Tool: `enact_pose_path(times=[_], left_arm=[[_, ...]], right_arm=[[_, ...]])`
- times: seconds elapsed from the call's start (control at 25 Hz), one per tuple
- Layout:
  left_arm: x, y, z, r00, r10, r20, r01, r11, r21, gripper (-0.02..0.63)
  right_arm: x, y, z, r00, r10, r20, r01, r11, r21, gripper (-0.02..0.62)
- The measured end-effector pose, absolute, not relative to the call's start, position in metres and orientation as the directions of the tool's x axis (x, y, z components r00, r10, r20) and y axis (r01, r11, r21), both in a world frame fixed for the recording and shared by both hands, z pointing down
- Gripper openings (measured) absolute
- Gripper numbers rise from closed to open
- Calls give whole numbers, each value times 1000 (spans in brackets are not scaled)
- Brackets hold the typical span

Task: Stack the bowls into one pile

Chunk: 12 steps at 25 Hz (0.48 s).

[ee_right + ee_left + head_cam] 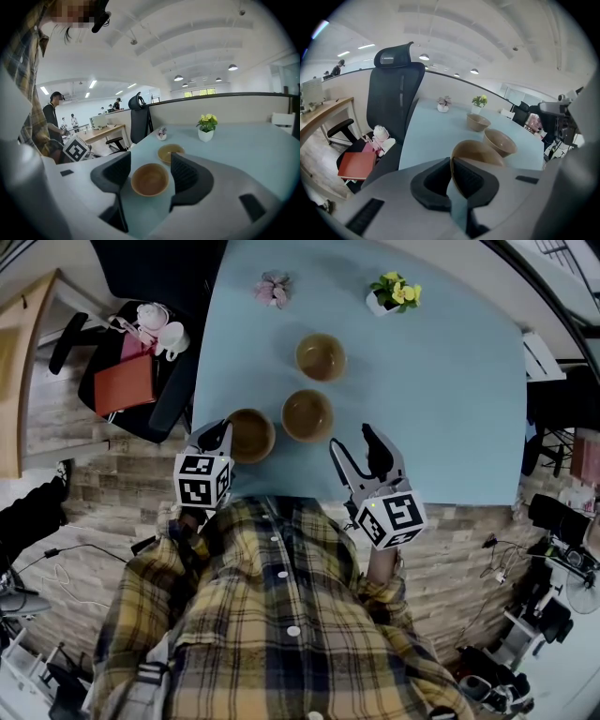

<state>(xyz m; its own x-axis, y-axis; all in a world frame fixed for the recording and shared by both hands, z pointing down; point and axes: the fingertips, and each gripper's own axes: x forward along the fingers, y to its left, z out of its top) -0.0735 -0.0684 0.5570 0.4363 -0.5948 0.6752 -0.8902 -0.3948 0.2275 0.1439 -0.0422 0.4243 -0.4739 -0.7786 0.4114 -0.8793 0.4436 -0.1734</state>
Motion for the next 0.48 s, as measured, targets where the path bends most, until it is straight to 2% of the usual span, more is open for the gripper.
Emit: enact_pose_path(times=[0.48], left_arm=[[-84, -81, 525, 424, -665, 615, -900, -383, 207, 8]], right_arm=[[143, -41, 420, -463, -795, 393, -885, 434, -166, 250]])
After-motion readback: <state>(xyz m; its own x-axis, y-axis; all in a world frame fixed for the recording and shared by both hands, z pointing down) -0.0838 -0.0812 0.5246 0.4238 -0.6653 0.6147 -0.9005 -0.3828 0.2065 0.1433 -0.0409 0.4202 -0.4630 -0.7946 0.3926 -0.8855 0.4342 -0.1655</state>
